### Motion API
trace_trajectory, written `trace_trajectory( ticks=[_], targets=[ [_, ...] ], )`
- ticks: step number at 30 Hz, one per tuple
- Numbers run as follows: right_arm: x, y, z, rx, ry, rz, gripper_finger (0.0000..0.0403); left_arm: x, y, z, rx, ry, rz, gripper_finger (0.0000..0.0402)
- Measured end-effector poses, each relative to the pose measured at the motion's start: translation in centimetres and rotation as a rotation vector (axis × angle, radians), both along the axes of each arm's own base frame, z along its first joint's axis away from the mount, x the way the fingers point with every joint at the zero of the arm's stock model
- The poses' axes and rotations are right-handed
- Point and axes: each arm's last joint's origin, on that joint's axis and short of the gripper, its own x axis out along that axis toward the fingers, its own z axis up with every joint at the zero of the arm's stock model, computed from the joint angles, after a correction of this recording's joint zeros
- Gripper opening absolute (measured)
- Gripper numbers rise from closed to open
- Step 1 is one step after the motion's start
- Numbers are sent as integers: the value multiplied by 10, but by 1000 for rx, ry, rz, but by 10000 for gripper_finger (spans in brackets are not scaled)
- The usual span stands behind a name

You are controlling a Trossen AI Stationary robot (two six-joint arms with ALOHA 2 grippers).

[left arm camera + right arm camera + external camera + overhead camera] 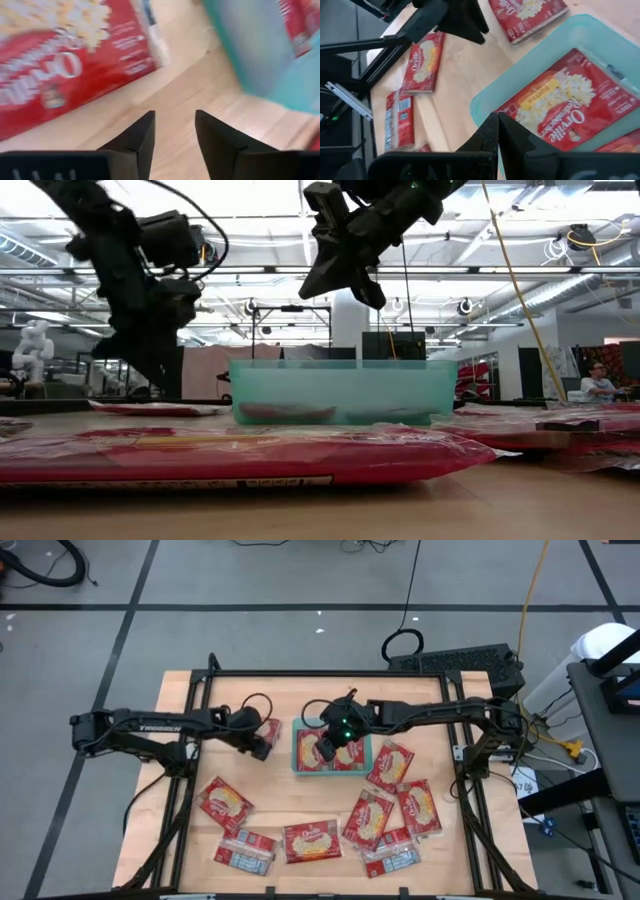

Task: Sort popcorn bags into baskets
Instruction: Put the red popcorn bag into the green bin

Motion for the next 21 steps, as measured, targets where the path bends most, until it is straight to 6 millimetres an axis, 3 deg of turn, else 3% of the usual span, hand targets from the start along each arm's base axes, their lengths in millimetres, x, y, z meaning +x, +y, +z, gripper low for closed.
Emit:
trace_trajectory(
  ticks=[5, 9, 16, 21],
  targets=[
    [-2, -10, -1, -5, 2, 36, 0, 4, 11, 34, 159, 75, -69, 124],
    [-4, -17, -1, 15, 5, 76, 0, -3, 26, 40, 186, 123, -10, 153],
    [-8, -23, -4, 10, 37, 88, 0, -24, 40, 20, 201, 255, 98, 250],
    [-8, -22, -4, 7, 39, 95, 0, -31, 43, -5, 298, 264, 132, 241]
  ],
)
